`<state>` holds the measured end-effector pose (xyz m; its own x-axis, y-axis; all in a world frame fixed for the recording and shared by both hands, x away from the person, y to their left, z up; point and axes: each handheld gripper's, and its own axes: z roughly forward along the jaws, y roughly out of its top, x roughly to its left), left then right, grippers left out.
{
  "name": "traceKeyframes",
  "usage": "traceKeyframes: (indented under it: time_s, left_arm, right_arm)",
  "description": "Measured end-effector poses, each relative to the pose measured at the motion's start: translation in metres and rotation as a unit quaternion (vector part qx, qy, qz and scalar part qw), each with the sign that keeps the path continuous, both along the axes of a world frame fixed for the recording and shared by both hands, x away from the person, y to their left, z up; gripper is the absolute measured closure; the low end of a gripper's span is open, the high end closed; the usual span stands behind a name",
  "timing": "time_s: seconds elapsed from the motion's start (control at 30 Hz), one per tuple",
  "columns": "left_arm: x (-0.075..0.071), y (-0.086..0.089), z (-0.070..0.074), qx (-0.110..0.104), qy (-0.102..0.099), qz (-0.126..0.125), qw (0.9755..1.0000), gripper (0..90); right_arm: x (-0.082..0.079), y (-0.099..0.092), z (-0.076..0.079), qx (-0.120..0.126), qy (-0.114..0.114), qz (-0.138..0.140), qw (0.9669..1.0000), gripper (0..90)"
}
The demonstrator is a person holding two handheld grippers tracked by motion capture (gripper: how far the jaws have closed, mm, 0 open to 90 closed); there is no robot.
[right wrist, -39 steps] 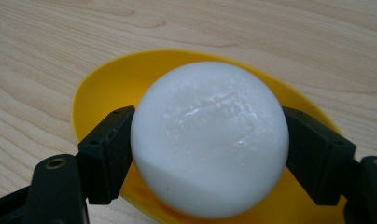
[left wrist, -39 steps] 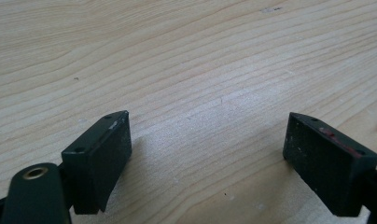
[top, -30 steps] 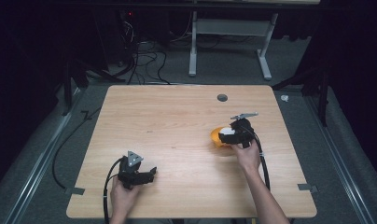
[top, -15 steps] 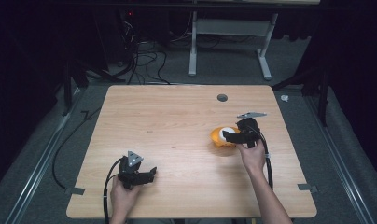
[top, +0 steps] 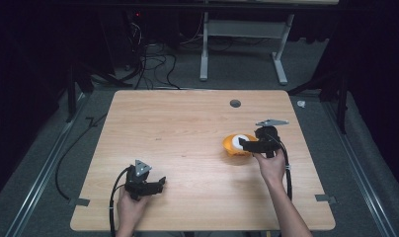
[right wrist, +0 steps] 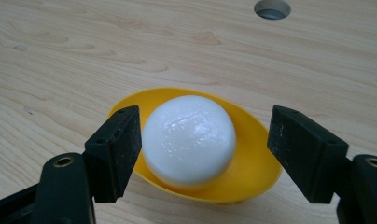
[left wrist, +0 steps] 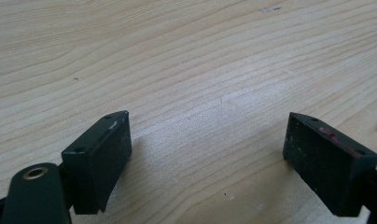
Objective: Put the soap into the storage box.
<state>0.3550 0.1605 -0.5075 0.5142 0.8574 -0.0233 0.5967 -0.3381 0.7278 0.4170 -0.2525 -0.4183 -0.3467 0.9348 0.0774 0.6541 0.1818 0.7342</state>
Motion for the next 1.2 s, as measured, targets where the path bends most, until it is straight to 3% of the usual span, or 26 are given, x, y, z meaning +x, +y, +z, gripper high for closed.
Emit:
traceKeyframes:
  time_s: [0.23,0.57,0.73,1.2]
  left_arm:
    - [0.000,0.000,0.000,0.000,0.000,0.000,1.0000,15.8]
    - [0.000,0.000,0.000,0.000,-0.001,0.000,1.0000,15.7]
    - [0.000,0.000,0.000,0.000,-0.001,0.000,1.0000,15.8]
    - [0.000,0.000,0.000,0.000,-0.001,0.000,1.0000,15.8]
  right_arm:
    - [-0.008,-0.006,0.005,-0.008,-0.013,-0.002,0.9999,28.2]
    - [-0.017,-0.016,0.011,0.002,-0.026,-0.004,0.9996,28.6]
    - [-0.021,-0.015,0.012,-0.006,-0.027,-0.003,0.9996,29.0]
    - [-0.033,-0.026,0.014,0.002,-0.032,-0.007,0.9995,30.1]
